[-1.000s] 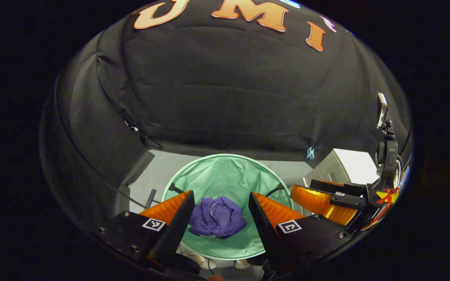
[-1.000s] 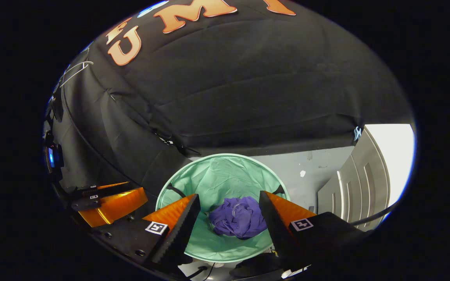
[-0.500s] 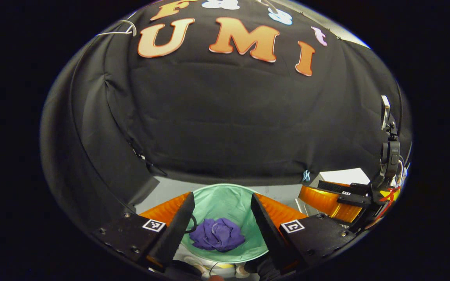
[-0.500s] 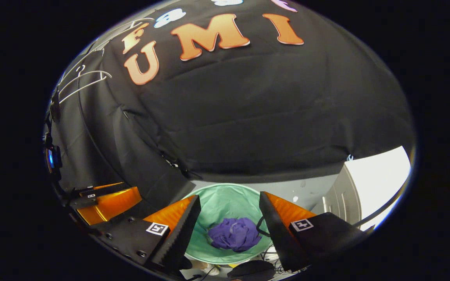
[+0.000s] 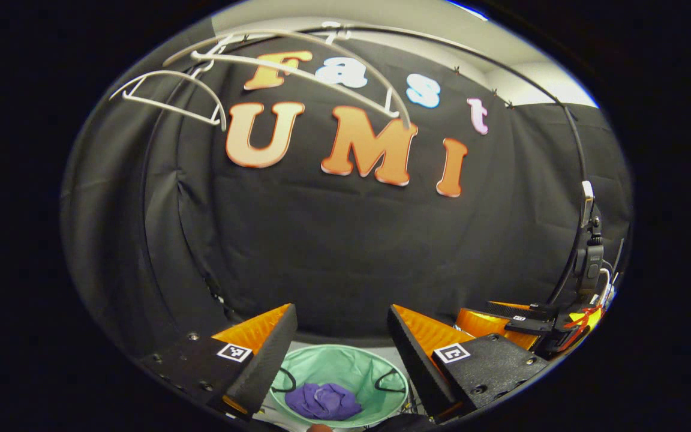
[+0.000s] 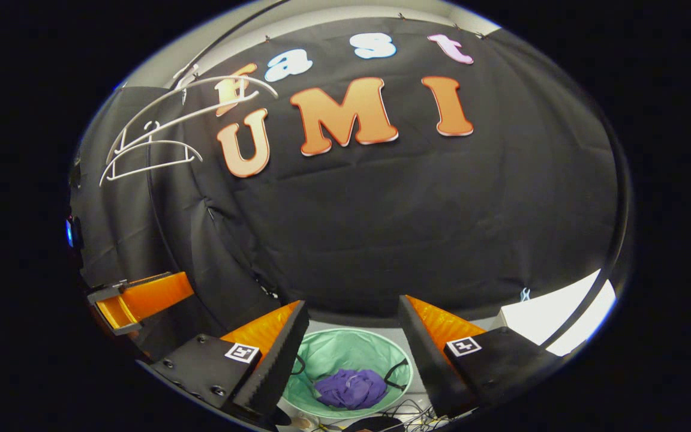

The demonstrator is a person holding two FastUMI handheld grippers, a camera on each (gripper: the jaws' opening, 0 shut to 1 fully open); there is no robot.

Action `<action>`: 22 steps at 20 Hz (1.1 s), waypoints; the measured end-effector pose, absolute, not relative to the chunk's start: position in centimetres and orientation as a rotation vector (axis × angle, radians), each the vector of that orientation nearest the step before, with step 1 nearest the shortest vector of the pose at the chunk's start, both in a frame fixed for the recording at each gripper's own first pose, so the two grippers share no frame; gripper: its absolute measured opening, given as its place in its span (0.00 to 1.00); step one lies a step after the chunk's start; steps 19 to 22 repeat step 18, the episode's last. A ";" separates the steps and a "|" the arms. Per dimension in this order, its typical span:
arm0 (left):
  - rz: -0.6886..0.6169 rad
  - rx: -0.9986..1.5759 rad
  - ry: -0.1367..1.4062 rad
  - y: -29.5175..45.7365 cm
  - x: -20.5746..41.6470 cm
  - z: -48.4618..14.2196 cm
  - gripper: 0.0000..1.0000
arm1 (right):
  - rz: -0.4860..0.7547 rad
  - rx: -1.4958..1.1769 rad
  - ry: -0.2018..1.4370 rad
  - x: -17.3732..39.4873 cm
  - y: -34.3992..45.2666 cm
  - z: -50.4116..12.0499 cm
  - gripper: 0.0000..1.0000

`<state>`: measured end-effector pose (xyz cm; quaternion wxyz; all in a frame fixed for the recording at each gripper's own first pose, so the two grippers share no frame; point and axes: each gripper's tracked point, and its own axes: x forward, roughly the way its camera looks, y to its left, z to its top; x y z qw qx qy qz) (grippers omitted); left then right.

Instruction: Grasp the clothes on the hanger with both hands and then place them into the laundry hamper below.

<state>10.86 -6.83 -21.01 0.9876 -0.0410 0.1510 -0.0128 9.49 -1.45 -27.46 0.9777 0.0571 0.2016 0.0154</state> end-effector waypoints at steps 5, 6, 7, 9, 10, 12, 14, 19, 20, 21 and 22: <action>-0.021 -0.075 0.202 -6.8 10.3 -15.3 0.92 | 0.038 0.079 0.326 7.6 -1.6 -22.4 0.98; -0.015 -0.070 0.185 -5.9 8.8 -15.1 0.92 | 0.037 0.074 0.306 7.4 -1.7 -21.4 0.98; -0.007 -0.068 0.169 -5.4 8.5 -14.4 0.95 | 0.034 0.067 0.285 7.4 -2.0 -20.3 0.98; 0.004 -0.067 0.137 -4.6 7.6 -13.1 0.99 | 0.024 0.055 0.250 6.9 -2.4 -18.8 0.98; 0.009 -0.066 0.123 -4.4 7.0 -12.4 0.99 | 0.023 0.055 0.238 6.7 -2.5 -18.2 0.98; 0.015 -0.055 0.112 -4.5 6.1 -12.5 0.92 | 0.021 0.058 0.221 6.3 -2.6 -17.7 0.96; 0.013 -0.051 0.105 -4.5 5.8 -12.7 0.99 | 0.016 0.055 0.208 5.8 -2.7 -17.1 0.92; 0.008 -0.045 0.107 -4.6 6.0 -12.8 0.99 | 0.014 0.046 0.206 5.8 -2.7 -17.2 0.89; 0.008 -0.045 0.107 -4.6 6.0 -12.8 0.99 | 0.014 0.046 0.206 5.8 -2.7 -17.2 0.89; 0.008 -0.045 0.107 -4.6 6.0 -12.8 0.99 | 0.014 0.046 0.206 5.8 -2.7 -17.2 0.89; 0.008 -0.045 0.107 -4.6 6.0 -12.8 0.99 | 0.014 0.046 0.206 5.8 -2.7 -17.2 0.89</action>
